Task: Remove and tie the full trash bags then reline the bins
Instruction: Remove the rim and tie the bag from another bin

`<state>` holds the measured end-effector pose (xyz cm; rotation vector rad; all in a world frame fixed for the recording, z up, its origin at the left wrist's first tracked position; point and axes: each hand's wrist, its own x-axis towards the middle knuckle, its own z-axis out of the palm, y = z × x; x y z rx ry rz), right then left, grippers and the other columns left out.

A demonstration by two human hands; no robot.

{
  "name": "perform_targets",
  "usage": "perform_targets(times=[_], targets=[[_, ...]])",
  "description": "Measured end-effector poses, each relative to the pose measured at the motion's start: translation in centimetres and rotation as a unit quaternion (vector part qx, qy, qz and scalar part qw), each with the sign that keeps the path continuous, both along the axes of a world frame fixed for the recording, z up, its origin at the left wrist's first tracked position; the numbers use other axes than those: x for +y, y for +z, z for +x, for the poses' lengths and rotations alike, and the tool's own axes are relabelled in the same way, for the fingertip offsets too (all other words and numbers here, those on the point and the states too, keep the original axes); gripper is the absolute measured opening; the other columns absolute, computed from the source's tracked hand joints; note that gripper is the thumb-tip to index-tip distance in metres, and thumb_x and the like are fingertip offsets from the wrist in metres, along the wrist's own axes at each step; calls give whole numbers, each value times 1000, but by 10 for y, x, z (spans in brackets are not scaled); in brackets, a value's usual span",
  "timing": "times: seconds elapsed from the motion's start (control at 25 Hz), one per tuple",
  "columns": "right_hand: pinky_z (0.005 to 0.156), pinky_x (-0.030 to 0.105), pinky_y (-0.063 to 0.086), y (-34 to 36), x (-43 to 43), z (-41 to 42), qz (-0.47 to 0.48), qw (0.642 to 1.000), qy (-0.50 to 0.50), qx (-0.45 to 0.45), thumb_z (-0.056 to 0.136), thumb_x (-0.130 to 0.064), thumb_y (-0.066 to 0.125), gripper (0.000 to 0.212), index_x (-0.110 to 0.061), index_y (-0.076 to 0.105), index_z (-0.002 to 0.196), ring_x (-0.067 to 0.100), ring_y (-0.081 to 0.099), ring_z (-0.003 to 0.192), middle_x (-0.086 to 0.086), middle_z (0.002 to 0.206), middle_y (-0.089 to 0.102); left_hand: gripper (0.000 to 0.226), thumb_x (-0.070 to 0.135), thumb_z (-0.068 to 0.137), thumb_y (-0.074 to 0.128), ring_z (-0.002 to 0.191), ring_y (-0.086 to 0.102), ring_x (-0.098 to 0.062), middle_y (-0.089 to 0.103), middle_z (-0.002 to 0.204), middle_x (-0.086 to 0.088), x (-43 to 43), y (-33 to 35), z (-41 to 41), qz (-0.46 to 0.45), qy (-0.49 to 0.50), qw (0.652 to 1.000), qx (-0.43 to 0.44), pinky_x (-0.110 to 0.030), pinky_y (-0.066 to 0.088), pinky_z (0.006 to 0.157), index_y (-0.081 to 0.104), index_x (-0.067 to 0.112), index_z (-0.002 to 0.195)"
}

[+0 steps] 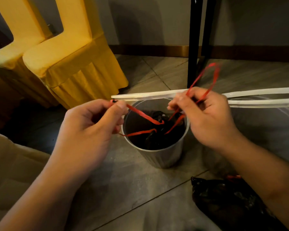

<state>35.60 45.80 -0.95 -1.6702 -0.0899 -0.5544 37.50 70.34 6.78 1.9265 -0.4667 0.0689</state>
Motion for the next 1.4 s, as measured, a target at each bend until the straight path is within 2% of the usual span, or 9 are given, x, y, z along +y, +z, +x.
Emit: perform_targets(times=[0.16,0.32,0.44,0.6,0.84,1.0,1.12,1.28,1.4], targets=[[75,50,60,11,-14,-4,-39,997,-56,35,101,-47,52,37,-23,76,86,18,72,77,0,81,75,23,47,92,72,98,73,-12,77,101,3,24,-22,1,-188,53,974,112,-31,58,82,80,26,87],[54,36,52,23,-24,-12,-51,996,-76,20,98,-37,66,20,-21,71,89,13,62,56,2,68,67,14,35,96,62,136,59,-29,71,130,-7,21,-19,8,-346,-97,918,170,-46,56,99,72,25,100],[57,28,57,40,-28,-18,37,999,6,19,91,-21,77,7,-16,75,90,17,69,61,8,73,72,31,22,92,66,115,67,-35,74,108,-9,-3,-14,5,-270,-160,943,108,-49,55,101,71,25,123],[65,25,62,57,-26,-24,49,997,54,-23,77,-14,83,13,-15,76,88,23,77,70,12,81,77,31,22,102,51,62,57,-19,57,71,-2,-39,-3,5,-39,-135,988,63,-39,57,66,70,24,128],[75,24,60,62,-12,-25,-57,993,80,-71,82,-13,85,19,-22,77,96,16,76,88,-2,93,78,28,30,105,55,107,70,-32,74,112,-13,-64,13,17,197,-278,934,104,-57,55,93,68,13,124],[92,41,61,46,-20,-17,3,995,97,-22,81,-21,81,37,-27,71,116,20,72,108,3,113,74,38,30,112,42,65,53,-12,56,73,0,-67,11,19,130,-220,952,170,-33,46,65,75,19,96],[89,46,63,30,-23,-14,-64,991,95,63,84,-24,85,23,-33,77,105,14,75,100,-4,104,78,50,31,112,43,58,40,-13,43,67,-1,-62,11,23,72,-189,950,236,-34,40,63,70,24,70],[84,42,64,28,-14,-11,-48,991,106,63,83,-32,82,19,-30,75,101,15,76,96,-4,100,78,38,32,111,44,59,41,-12,45,67,0,-62,9,26,60,-186,950,244,-36,42,66,64,12,87],[81,49,64,30,-13,-7,-66,991,90,72,85,-30,82,14,-25,74,95,19,75,90,1,93,77,43,34,111,44,59,43,-12,46,65,0,-64,7,29,77,-198,950,228,-35,43,66,61,15,77]])
